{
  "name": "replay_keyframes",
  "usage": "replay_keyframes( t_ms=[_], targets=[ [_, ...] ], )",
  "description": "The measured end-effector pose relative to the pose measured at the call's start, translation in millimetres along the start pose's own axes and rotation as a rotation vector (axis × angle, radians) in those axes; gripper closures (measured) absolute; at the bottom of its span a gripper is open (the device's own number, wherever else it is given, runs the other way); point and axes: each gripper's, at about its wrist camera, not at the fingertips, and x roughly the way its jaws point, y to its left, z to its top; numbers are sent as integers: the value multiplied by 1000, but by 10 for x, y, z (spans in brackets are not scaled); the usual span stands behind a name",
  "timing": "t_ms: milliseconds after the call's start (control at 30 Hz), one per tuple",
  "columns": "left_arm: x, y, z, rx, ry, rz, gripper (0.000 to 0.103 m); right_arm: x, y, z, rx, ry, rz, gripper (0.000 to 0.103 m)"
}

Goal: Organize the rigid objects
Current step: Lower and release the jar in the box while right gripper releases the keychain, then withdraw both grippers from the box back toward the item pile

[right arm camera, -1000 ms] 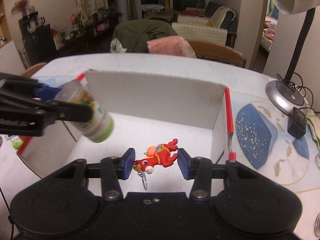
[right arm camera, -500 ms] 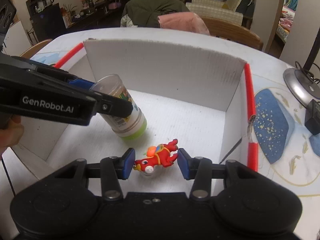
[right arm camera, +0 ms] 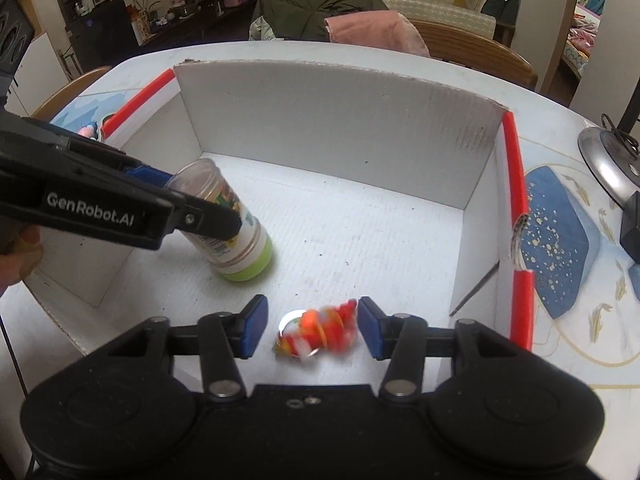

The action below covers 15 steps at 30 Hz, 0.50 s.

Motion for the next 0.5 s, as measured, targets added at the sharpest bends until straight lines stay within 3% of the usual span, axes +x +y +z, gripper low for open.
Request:
replay_keyframes(
  t_ms=[133,500],
  targets=[
    [-108,-15,-15,12,-24,8,42,-84,10,-17,11,-18,-4,47],
    [-586,-76,-188,24,-147,13,41,-377,143,-57,16,-79,-7,39]
  ],
)
